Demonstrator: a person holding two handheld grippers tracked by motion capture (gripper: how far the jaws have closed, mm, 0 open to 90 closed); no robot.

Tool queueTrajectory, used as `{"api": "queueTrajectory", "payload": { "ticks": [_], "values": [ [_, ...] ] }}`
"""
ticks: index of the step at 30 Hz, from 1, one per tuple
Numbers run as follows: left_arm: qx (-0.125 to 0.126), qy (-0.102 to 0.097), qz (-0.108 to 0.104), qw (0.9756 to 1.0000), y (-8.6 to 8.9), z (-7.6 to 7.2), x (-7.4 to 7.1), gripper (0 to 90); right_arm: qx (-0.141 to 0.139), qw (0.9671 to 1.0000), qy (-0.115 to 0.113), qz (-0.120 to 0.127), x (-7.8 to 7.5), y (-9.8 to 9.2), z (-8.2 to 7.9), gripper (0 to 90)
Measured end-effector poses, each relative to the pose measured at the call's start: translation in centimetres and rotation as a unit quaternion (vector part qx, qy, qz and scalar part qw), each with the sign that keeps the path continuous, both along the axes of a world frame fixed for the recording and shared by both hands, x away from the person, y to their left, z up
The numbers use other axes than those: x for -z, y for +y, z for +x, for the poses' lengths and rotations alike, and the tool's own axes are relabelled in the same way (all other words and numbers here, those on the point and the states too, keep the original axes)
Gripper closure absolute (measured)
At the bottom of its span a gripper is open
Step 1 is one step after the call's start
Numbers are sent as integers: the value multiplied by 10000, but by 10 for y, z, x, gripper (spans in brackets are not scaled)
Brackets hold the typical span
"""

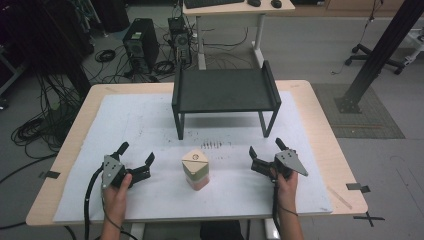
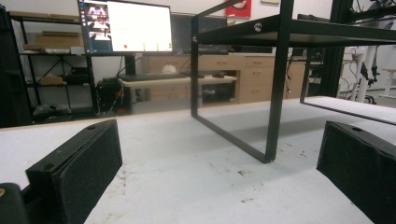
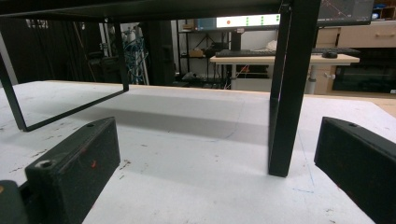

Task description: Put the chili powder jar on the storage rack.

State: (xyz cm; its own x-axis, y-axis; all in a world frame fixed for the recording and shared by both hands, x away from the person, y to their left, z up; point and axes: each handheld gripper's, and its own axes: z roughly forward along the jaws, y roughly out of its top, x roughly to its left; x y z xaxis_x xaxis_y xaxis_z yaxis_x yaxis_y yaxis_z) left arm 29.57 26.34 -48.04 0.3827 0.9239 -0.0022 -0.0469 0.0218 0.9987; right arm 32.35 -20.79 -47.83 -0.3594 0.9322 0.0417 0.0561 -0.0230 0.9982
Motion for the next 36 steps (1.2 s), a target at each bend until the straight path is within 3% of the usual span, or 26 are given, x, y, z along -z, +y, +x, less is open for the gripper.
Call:
{"api": "queueTrajectory", "payload": {
  "ticks": [9, 17, 21, 36],
  "values": [
    [-2, 52, -1, 10000, -1, -1, 0, 2, 1, 10000, 7, 4, 0, 0, 0, 0],
    [142, 82, 96, 9998, -8, -12, -1, 2, 6, 10000, 9, 3, 0, 0, 0, 0],
    [189, 49, -3, 9998, -10, -20, 0, 2, 7, 10000, 8, 6, 0, 0, 0, 0],
    [345, 69, -3, 9994, -17, -32, 0, 2, 2, 10000, 19, 7, 0, 0, 0, 0]
  ]
}}
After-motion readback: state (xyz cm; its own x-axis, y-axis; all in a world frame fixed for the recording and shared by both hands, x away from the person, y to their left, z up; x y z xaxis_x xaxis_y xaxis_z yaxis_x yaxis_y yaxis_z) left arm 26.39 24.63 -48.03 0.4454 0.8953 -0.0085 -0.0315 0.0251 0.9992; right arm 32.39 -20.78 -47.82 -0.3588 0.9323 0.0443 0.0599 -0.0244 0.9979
